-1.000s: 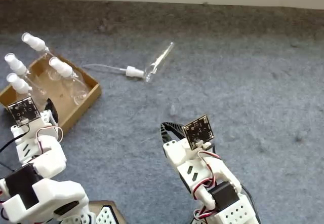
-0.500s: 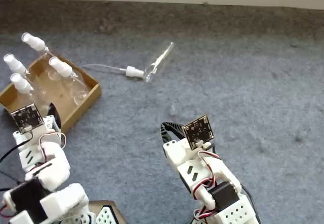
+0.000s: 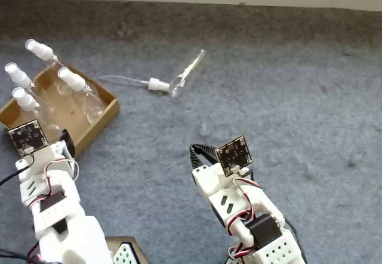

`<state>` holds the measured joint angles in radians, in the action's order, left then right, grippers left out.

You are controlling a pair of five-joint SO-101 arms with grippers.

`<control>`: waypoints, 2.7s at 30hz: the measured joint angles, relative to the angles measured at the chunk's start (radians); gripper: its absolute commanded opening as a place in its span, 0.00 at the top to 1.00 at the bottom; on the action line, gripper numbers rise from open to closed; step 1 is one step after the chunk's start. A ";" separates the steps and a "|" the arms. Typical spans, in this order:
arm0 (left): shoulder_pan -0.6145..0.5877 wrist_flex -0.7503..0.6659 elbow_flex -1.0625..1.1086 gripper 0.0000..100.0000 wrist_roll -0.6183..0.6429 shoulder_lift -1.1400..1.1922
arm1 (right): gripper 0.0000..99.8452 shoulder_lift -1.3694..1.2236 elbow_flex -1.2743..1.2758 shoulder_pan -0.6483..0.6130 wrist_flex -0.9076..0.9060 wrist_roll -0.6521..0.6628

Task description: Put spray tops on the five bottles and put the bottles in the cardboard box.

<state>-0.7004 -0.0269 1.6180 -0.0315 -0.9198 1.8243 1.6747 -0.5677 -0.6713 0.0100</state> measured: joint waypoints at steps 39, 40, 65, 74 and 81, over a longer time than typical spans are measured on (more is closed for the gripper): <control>0.554 1.243 -0.522 0.75 -0.132 -0.511 | 0.99 0.000 0.000 0.551 0.144 -0.091; 0.554 1.243 -0.552 0.75 -0.135 -0.462 | 0.99 0.000 0.000 0.551 0.144 -0.091; 0.749 1.040 -1.249 0.76 -0.135 0.761 | 0.99 0.000 0.000 0.551 0.144 -0.091; 0.749 0.862 -1.476 0.94 -0.135 1.083 | 0.99 0.000 0.000 0.551 0.144 -0.091; 0.749 0.792 -1.639 0.95 -0.135 1.284 | 0.99 0.000 0.000 0.551 0.144 -0.091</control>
<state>0.0483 0.7649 -0.0207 -0.1665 0.3644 1.8243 1.6747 -0.0169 -0.5271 -0.0806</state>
